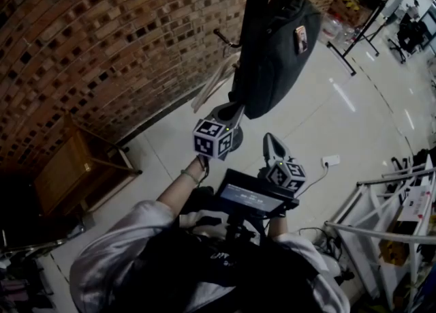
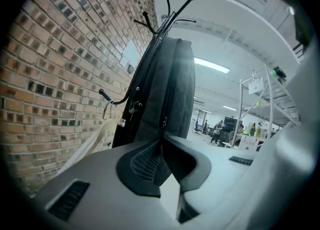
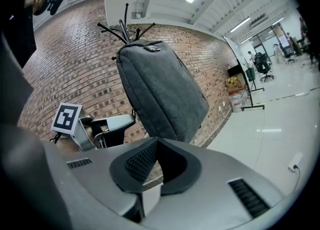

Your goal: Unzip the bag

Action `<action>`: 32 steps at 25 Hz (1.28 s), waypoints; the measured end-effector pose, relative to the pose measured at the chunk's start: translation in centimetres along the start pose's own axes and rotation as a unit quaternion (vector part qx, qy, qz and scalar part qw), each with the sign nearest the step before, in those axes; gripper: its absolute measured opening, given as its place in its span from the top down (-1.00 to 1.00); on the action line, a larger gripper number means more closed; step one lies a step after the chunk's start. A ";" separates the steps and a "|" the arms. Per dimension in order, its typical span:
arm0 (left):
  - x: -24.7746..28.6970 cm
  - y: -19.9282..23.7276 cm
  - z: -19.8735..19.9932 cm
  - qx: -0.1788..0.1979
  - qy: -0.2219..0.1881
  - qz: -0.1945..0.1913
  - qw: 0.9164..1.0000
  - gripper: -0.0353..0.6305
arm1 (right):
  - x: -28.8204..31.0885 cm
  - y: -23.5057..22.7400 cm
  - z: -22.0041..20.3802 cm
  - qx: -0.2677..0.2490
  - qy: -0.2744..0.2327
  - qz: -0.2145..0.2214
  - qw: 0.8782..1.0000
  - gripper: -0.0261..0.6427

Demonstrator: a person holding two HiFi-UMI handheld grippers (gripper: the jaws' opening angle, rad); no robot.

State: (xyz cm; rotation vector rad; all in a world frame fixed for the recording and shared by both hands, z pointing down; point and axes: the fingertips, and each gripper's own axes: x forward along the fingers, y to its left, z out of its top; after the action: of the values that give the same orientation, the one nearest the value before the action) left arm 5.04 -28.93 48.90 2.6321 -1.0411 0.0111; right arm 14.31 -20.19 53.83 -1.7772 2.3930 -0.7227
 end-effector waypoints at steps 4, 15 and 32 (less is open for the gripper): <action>-1.4 0.5 -0.1 0.024 0.018 0.010 0.999 0.85 | 0.1 0.0 0.2 0.001 -0.003 0.003 1.000 0.96; -8.7 6.7 -2.0 -0.012 0.025 0.103 0.994 0.86 | 1.2 1.3 0.3 -0.052 0.011 0.006 0.999 0.96; -10.0 6.1 -0.8 -0.015 0.006 0.115 0.993 0.86 | 1.3 2.4 1.1 -0.089 0.002 0.006 0.996 0.96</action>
State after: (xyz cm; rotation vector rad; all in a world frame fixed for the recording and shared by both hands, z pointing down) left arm -6.34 -26.25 50.22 2.4683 -1.3240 0.0623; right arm 12.09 -21.25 52.20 -1.8234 2.5402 -0.5260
